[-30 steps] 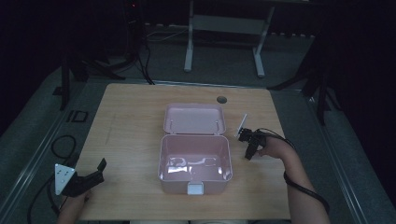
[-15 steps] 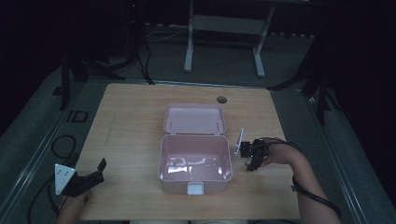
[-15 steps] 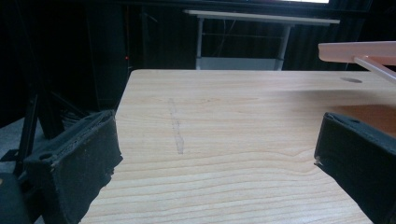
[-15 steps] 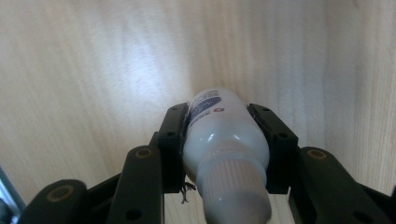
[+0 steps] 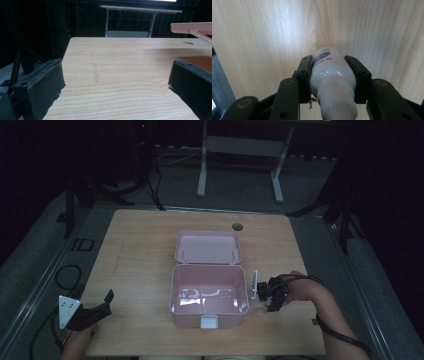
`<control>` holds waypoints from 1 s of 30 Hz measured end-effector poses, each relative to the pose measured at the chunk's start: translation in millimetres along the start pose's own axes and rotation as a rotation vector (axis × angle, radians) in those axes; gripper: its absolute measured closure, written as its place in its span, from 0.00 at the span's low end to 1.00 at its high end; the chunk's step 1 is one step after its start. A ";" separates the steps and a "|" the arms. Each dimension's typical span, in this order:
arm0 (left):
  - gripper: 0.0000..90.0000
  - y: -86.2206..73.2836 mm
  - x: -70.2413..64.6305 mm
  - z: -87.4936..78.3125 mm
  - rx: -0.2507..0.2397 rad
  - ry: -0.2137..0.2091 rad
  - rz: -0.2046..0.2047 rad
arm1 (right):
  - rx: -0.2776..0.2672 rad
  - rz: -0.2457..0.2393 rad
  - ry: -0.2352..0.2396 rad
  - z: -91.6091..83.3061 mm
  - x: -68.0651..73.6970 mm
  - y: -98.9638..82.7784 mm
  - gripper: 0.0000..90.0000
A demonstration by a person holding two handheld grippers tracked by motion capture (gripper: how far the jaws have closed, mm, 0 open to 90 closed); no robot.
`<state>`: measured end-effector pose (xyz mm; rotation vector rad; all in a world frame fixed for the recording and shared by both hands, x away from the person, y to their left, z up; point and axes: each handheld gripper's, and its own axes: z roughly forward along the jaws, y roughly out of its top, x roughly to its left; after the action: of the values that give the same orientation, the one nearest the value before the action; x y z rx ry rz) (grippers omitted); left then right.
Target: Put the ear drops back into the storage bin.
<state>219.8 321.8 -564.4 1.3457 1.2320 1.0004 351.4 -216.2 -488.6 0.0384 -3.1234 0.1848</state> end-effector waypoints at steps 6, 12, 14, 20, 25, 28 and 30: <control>0.00 0.0 -0.1 0.0 0.001 0.001 0.001 | 0.027 0.004 -0.005 -4.6 4.0 -2.4 0.66; 0.00 0.0 -0.1 0.0 0.002 0.002 0.001 | -0.003 -0.003 0.003 -14.7 8.5 -2.9 0.66; 0.00 0.0 0.0 0.1 0.002 0.002 0.000 | -0.020 0.000 0.009 -19.4 10.5 -2.9 0.66; 0.00 0.1 0.0 0.1 0.004 0.003 0.002 | -0.034 -0.002 0.002 -32.7 17.2 -2.0 0.66; 0.00 0.1 0.0 0.0 0.003 0.003 0.002 | -0.024 0.010 -0.006 -46.4 21.9 -0.3 0.66; 0.00 0.1 -0.1 0.1 0.002 0.003 -0.001 | -0.025 0.002 -0.015 -55.8 26.3 2.1 0.66; 0.00 0.1 -0.1 0.1 0.003 0.004 0.001 | -0.028 -0.001 -0.015 -60.8 28.0 3.7 0.66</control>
<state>219.9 321.7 -564.3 1.3469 1.2360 1.0026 323.9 -206.0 -428.3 0.0411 -3.1405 0.1409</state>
